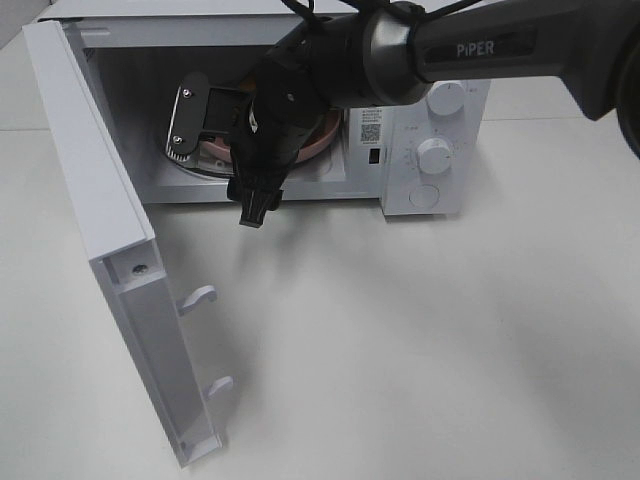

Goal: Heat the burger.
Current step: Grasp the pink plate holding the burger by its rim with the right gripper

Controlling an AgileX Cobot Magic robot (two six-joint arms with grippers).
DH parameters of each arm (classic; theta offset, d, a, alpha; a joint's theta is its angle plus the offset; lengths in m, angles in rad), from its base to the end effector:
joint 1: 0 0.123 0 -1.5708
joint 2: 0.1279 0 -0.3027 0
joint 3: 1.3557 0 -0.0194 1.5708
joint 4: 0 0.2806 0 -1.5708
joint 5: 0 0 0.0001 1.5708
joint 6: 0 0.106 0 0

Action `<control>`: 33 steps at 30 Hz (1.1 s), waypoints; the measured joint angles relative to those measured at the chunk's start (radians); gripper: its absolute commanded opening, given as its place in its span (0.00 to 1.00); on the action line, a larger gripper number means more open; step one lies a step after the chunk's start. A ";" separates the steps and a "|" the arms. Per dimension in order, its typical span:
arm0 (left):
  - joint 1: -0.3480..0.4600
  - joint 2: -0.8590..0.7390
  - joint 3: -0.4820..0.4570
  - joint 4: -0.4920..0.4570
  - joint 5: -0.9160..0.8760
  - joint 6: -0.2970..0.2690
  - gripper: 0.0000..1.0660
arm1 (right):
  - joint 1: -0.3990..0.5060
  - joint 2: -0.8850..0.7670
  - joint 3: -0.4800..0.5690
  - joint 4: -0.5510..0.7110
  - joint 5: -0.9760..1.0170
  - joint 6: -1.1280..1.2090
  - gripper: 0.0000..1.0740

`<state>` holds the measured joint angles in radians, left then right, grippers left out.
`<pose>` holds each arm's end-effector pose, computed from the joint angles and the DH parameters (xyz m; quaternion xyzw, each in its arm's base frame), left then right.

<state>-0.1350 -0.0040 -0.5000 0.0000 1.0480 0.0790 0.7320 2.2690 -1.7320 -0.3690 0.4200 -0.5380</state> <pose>0.0167 -0.0023 0.2861 0.0907 0.8440 -0.0148 0.5284 0.4220 0.3582 0.1452 -0.6536 0.6652 -0.0945 0.3483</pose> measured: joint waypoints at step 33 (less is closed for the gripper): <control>0.000 0.000 0.000 0.000 0.000 0.000 0.00 | -0.029 0.037 -0.001 -0.088 -0.037 0.032 0.65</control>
<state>-0.1350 -0.0040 -0.5000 0.0000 1.0480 0.0790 0.7030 2.3060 -1.7330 -0.4570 0.3830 -0.5060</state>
